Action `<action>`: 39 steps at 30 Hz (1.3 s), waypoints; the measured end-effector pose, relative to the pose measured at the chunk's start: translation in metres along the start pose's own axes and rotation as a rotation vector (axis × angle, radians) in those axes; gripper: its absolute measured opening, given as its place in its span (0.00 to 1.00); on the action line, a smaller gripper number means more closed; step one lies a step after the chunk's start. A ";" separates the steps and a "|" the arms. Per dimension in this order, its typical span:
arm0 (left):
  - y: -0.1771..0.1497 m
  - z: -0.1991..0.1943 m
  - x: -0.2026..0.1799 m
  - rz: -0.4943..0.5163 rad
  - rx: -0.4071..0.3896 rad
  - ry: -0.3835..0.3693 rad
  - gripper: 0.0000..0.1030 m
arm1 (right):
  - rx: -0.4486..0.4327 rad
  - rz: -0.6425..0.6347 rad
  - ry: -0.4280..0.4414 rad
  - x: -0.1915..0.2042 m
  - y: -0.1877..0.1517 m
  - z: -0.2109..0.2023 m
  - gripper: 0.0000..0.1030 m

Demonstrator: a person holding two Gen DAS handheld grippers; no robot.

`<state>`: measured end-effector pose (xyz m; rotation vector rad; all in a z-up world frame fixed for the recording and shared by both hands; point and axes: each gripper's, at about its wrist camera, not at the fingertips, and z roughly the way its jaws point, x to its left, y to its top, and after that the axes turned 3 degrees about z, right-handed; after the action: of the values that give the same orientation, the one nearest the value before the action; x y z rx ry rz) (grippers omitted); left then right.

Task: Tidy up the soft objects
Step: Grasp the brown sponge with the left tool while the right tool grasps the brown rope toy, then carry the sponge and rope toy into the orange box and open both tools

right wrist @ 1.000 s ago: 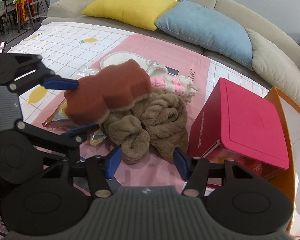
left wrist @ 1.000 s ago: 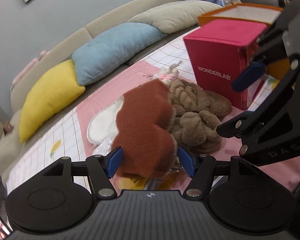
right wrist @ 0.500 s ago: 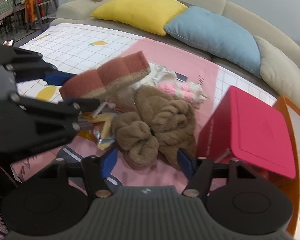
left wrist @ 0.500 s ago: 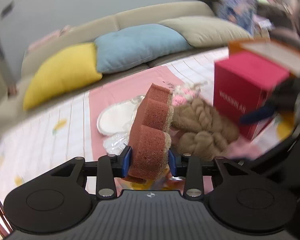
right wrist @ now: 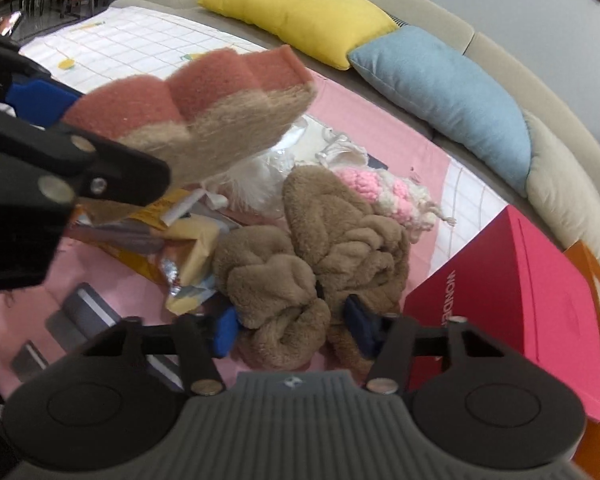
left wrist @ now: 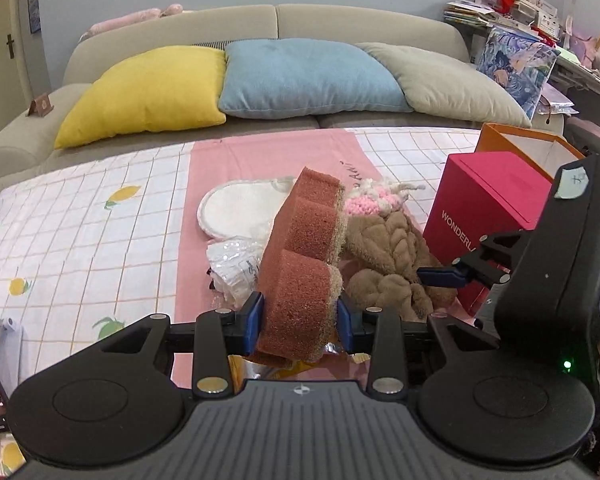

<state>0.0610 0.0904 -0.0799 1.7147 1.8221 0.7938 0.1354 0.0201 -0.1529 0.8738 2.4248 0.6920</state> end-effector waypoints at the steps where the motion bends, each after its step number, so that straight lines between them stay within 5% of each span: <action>1: 0.000 0.000 0.000 -0.005 0.001 0.001 0.41 | -0.001 -0.004 0.004 0.000 -0.001 -0.001 0.37; 7: -0.001 -0.005 -0.001 -0.020 -0.002 -0.010 0.41 | -0.008 -0.007 0.021 -0.009 -0.008 -0.015 0.12; 25: 0.004 -0.042 -0.021 -0.045 0.021 -0.077 0.41 | -0.123 -0.046 0.105 -0.030 -0.022 -0.120 0.11; 39: 0.039 -0.082 -0.048 -0.020 -0.002 -0.140 0.41 | -0.231 -0.104 -0.030 -0.072 -0.042 -0.198 0.11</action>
<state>0.0336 0.0381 0.0043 1.7043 1.7411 0.6502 0.0525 -0.1160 -0.0082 0.6567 2.2891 0.8909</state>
